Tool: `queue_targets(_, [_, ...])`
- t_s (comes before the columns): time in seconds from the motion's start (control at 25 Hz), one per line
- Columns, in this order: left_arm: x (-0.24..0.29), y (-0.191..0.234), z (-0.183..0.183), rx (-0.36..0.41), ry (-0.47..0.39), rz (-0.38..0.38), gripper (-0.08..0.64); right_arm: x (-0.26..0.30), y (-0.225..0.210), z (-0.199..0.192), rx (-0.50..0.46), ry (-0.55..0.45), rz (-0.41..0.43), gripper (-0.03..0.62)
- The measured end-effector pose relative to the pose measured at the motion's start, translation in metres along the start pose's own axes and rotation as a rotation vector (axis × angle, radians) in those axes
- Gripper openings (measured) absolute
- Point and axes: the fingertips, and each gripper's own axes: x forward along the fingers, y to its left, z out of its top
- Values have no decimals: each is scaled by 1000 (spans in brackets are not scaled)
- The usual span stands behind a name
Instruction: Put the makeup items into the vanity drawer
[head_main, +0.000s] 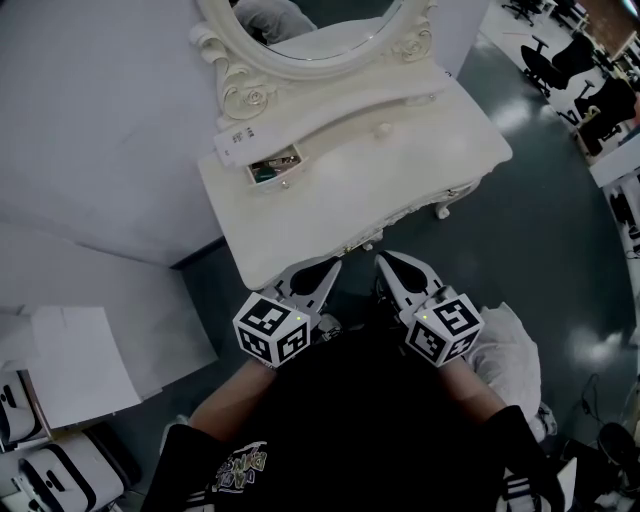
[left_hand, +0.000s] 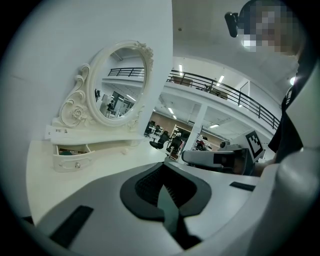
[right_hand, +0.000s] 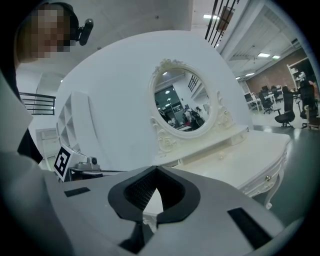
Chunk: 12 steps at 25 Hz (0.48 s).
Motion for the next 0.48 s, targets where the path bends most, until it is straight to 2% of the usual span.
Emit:
queue_targets(0.24, [-2,19,7,-16,-21,63,2,22,-6,8,-6,12,44,29])
queue_targets(0.48, [20,40,19,-47,-47,122,2,47,-29,23,-24,44,96,29])
